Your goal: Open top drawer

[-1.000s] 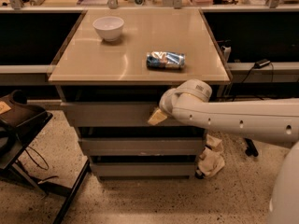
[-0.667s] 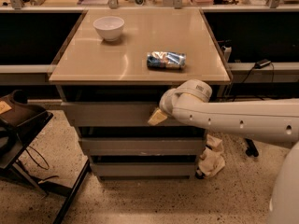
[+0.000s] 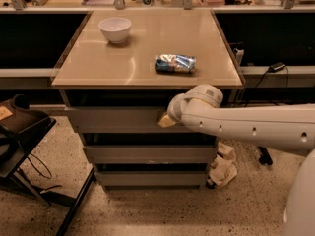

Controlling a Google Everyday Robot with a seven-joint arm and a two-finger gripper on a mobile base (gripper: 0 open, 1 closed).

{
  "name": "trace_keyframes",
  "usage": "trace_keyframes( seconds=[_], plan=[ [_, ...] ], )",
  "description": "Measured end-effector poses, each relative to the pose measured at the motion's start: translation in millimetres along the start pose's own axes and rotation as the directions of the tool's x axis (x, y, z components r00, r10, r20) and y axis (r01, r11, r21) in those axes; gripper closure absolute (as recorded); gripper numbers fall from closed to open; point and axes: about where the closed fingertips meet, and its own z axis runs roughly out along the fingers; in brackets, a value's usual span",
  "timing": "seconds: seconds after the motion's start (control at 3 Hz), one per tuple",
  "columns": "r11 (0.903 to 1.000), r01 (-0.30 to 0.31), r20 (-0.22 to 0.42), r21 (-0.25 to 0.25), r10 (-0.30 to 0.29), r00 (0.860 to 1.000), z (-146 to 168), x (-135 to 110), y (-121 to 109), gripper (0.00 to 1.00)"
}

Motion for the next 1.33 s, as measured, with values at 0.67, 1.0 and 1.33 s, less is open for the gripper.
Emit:
trace_keyframes(
  seconds=[0.67,1.0,1.33],
  plan=[
    [1.0,0.0,0.0,0.0,0.0,1.0,0,0,0,0.88],
    [0.9997,-0.017,0.017,0.015,0.017,1.0,-14,0,3,1.0],
    [0.9985,-0.017,-0.024,0.052,0.018,1.0,-64,27,24,1.0]
  ],
)
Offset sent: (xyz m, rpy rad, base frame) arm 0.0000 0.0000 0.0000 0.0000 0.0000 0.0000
